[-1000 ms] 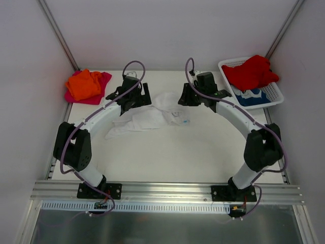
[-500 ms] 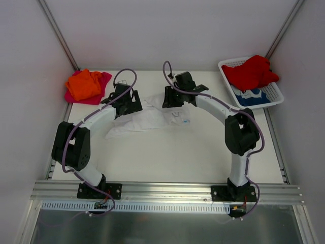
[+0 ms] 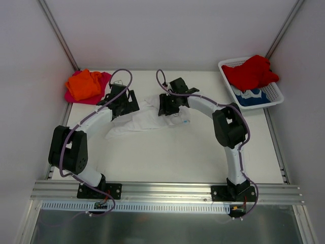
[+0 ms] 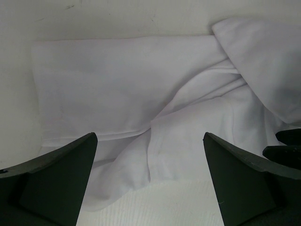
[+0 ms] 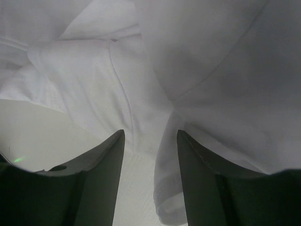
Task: Fold and stack the t-shirts
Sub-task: Flatten out the tshirt
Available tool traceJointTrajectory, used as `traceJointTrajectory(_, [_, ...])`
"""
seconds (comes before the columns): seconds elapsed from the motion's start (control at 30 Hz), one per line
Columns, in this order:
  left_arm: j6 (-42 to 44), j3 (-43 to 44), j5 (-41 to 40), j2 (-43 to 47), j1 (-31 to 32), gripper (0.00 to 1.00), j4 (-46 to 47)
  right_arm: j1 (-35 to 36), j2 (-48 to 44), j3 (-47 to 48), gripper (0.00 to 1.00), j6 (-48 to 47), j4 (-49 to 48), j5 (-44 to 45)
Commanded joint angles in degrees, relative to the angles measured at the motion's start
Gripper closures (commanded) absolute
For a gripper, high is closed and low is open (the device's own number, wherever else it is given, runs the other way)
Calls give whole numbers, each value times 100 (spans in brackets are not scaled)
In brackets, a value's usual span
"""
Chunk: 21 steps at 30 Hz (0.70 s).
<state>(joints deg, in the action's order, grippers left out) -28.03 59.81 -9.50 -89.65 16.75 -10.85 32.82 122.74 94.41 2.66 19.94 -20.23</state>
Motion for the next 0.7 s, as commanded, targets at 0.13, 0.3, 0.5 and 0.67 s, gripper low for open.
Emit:
traceJointTrajectory(0.13, [43,-145,141,272,-76,2,162,-223,189,657,50,-134,-79,-253])
traceJointTrajectory(0.3, [78,-145,124,220,-76,2,180,-294,-109,395,56,-195,-8,-184])
traceJointTrajectory(0.5, [105,-40,176,-26,-93,2,206,-294,-786,-686,55,-125,-315,-113])
traceJointTrajectory(0.67, [228,302,123,-456,-111,2,198,-258,-1199,-1572,54,129,-667,-131])
